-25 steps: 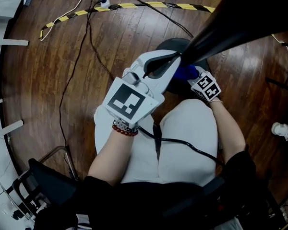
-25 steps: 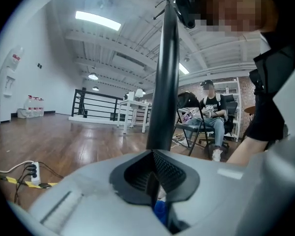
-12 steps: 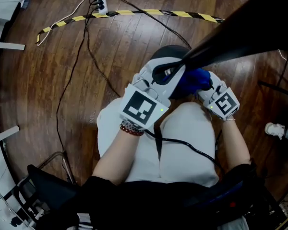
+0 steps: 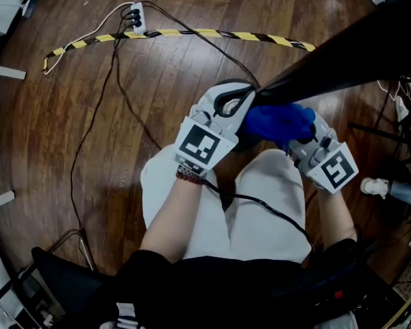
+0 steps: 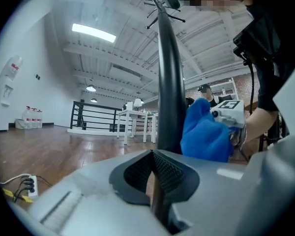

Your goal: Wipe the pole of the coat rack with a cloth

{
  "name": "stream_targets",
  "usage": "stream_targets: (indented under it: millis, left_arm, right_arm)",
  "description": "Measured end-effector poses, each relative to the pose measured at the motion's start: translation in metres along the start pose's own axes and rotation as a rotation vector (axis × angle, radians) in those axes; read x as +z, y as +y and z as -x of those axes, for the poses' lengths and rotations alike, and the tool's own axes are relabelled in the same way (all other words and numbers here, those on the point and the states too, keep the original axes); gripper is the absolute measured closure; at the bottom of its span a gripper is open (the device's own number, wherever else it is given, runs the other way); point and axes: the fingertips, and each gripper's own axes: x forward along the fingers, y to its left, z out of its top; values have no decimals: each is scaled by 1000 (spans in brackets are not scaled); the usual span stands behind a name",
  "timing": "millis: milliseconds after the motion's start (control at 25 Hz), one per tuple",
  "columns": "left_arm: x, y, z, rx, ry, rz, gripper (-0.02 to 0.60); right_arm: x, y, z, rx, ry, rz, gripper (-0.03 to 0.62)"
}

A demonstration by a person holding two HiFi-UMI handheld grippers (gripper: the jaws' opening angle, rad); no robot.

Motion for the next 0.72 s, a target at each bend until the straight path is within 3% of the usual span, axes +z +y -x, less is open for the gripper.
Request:
stream_targets:
  millis: [240, 480, 720]
  left_arm:
    - [4, 11, -5, 31, -32, 61, 581]
    - [10, 6, -12, 25, -51, 88, 581]
    - [20, 8, -10, 51, -100, 52, 581]
  right_arm:
    - [43, -3, -2, -44, 31, 13, 574]
    - [61, -5, 6, -63, 21, -61, 574]
    - [79, -6, 6, -53, -27, -71, 574]
